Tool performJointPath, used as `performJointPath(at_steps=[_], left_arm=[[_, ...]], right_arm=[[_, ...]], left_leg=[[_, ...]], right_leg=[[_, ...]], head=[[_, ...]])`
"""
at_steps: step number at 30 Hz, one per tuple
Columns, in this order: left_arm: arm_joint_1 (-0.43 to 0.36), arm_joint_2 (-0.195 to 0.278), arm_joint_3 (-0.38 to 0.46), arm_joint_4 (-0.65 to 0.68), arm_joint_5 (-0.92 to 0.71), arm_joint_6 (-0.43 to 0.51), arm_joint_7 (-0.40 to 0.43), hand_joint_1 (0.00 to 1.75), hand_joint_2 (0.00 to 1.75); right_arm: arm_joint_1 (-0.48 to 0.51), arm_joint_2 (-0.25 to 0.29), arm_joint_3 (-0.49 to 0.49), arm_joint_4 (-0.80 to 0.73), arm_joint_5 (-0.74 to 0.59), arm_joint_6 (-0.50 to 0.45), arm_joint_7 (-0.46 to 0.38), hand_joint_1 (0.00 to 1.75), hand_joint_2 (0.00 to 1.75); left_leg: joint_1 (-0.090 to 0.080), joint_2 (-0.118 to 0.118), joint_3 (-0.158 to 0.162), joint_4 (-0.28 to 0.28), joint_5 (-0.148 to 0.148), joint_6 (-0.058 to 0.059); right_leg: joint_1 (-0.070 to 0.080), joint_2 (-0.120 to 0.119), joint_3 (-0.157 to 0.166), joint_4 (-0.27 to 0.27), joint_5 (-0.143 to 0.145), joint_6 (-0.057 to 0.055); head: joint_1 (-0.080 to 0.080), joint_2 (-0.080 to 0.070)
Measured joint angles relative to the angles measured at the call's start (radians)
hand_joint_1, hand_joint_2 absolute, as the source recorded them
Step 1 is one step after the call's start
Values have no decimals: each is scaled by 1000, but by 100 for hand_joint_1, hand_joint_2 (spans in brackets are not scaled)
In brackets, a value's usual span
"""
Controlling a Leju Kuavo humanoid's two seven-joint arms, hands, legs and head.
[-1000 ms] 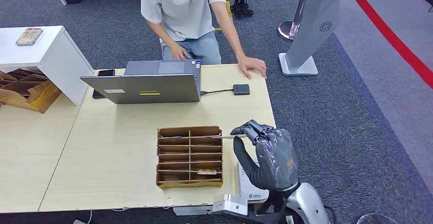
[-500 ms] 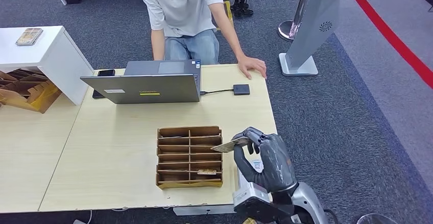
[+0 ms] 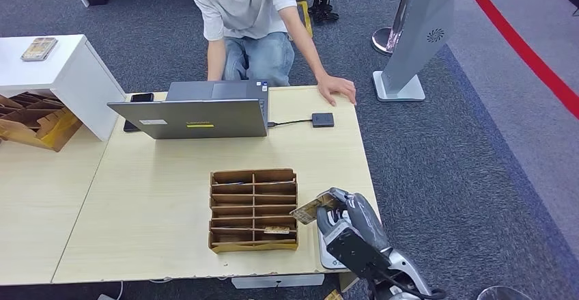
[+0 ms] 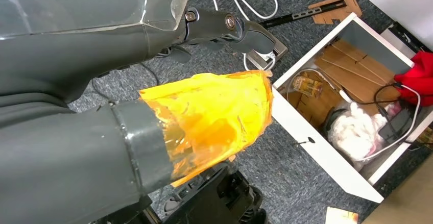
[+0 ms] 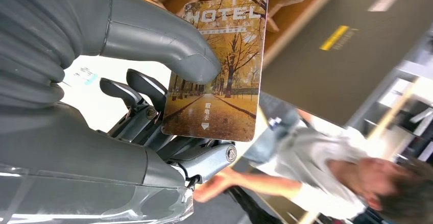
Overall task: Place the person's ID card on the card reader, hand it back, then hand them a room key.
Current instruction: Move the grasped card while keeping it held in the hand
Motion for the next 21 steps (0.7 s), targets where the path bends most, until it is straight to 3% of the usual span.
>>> performJointPath(at_steps=[21], left_arm=[[-1, 0, 4, 0, -6, -1, 5, 0, 0]], right_arm=[[-2, 11, -31, 113, 76, 26, 99, 175, 175]], left_leg=[[0, 0, 0, 0, 0, 0]], right_leg=[[0, 0, 0, 0, 0, 0]], head=[[0, 0]])
